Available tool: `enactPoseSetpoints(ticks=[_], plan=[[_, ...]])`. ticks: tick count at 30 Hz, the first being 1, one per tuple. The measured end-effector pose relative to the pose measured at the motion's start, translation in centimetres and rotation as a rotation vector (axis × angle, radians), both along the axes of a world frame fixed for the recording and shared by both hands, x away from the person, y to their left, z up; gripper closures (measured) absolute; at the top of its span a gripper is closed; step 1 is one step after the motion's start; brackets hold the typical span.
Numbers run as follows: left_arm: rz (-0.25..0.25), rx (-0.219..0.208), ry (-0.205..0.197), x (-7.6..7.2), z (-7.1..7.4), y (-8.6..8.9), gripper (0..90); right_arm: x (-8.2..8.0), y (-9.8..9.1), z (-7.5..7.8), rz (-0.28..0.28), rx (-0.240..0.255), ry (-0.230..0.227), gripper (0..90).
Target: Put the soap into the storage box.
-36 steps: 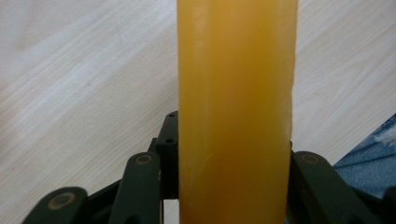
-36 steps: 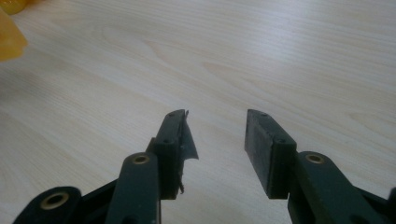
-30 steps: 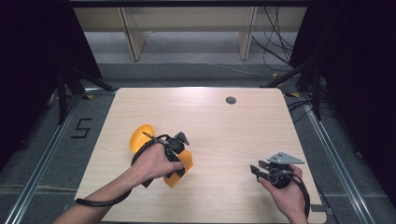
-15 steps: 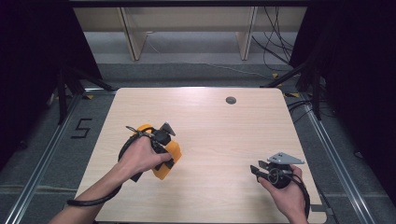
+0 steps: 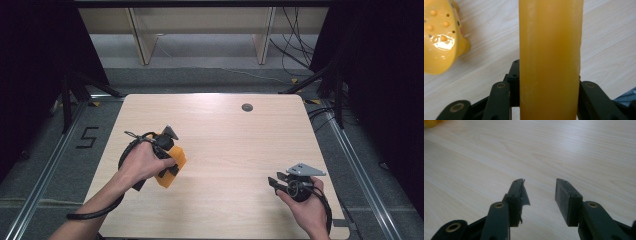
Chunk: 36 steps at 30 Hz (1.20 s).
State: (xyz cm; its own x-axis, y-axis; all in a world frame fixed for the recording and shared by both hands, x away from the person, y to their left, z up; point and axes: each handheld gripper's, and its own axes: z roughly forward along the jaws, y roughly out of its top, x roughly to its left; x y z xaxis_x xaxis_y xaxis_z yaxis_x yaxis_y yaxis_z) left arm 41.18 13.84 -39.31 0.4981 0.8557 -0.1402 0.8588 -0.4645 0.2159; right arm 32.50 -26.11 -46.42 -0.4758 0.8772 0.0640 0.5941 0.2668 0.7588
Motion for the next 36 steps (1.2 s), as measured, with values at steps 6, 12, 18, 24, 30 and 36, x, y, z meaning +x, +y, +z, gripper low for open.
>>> enactPoseSetpoints(ticks=[6,12,18,24,30,36], plan=[[0.012,0.004,-0.004,0.3,0.2,0.6,60.3,0.0,0.1,0.1,-0.01,0.01,0.011,59.0],[0.064,-0.013,-0.021,0.7,0.4,1.2,60.3,0.0,0.1,0.1,-0.009,0.009,0.011,59.0],[0.153,-0.022,0.005,1.3,0.5,1.5,60.3,0.0,0.1,0.1,-0.009,0.01,0.011,59.0],[0.203,-0.031,-0.006,2.1,0.9,2.6,60.3,0.0,0.1,0.1,-0.009,0.012,0.011,59.0],[0.245,-0.021,-0.018,3.3,1.1,4.0,60.3,0.0,-0.1,0.0,-0.002,-0.008,-0.009,59.0],[0.283,-0.013,-0.021,4.0,1.3,5.0,60.3,-0.1,0.1,0.1,-0.011,0.018,0.018,59.0]])
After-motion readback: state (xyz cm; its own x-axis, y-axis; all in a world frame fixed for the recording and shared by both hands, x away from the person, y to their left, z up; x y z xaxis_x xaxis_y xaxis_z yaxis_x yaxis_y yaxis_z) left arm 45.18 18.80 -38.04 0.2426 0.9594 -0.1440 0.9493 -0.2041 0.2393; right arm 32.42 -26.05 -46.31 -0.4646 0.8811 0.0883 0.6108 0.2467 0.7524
